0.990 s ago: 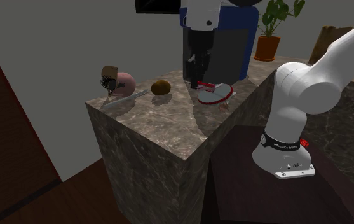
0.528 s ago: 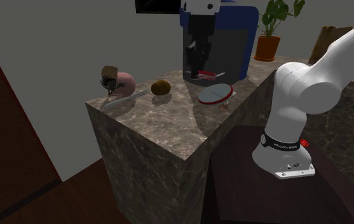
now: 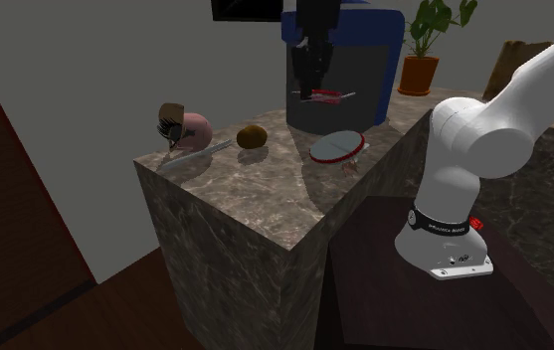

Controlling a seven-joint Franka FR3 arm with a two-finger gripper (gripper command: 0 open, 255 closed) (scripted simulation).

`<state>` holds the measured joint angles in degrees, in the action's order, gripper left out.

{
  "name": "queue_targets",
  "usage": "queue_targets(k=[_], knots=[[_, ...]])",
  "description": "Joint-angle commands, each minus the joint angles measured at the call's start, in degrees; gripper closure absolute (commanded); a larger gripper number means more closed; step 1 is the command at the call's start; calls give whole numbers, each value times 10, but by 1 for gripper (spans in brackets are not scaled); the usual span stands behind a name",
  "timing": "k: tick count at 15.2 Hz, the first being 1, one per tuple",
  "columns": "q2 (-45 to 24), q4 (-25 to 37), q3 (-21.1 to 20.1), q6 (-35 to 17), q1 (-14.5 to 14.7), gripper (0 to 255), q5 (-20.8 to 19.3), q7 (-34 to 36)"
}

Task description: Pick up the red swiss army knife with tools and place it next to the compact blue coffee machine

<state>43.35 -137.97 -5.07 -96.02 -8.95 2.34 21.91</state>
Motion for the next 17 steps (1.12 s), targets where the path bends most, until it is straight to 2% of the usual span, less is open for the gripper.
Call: queue_targets(k=[1,17], knots=[[-4,19,1,15,-1,255,-1,0],[-42,169,4,128,-4,255,-5,0]])
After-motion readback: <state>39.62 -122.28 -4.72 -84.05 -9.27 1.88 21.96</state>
